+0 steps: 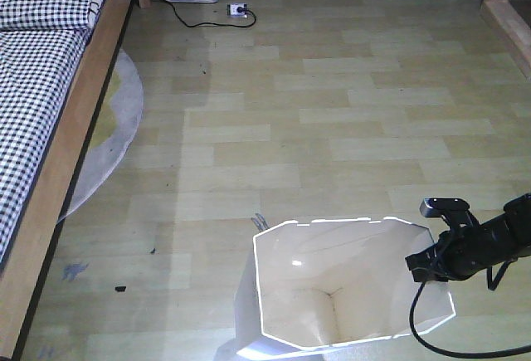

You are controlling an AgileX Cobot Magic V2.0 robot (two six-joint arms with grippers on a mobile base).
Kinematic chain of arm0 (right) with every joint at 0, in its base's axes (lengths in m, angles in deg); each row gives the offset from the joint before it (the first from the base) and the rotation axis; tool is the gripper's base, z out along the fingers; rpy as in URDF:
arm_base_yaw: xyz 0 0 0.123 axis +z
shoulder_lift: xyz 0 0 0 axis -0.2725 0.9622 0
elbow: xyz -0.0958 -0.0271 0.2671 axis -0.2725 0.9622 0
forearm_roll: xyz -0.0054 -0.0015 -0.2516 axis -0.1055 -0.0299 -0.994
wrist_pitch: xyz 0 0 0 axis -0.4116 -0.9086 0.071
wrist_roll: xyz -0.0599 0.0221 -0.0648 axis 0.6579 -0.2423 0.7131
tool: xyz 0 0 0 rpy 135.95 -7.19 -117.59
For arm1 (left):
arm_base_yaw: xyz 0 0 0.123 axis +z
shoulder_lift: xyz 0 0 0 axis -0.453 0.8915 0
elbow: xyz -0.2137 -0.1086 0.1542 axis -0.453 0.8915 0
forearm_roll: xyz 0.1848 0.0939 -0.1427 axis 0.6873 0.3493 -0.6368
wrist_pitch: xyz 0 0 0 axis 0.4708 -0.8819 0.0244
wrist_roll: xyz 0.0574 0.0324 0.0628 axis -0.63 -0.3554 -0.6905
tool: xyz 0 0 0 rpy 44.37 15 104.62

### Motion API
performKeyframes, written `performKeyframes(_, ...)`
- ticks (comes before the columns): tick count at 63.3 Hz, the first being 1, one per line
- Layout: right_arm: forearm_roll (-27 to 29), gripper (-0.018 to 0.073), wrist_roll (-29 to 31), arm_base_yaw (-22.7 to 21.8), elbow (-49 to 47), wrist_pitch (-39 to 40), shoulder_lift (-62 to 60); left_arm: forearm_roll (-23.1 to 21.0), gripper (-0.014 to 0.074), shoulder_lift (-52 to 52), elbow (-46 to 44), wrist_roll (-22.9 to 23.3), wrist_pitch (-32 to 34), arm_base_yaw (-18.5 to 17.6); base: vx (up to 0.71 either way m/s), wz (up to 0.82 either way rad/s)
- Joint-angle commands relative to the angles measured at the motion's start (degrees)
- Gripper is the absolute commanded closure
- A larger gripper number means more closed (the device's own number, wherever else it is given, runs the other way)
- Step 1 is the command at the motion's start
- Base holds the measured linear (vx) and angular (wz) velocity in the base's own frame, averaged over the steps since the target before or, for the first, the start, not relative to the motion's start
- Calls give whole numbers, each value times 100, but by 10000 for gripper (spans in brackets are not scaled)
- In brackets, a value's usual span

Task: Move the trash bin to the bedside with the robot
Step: 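Carry the held bin across the floor toward the bed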

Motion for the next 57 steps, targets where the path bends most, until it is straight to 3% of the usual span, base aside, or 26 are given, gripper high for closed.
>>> performKeyframes(1, 183, 564, 11, -21, -28, -1097, -390, -26, 603, -31, -119, 25, 418, -8, 22, -3)
performKeyframes(57, 183, 564, 11, -20, -28, -1098, -390, -26, 603, -31, -119, 25, 418, -8, 25, 3)
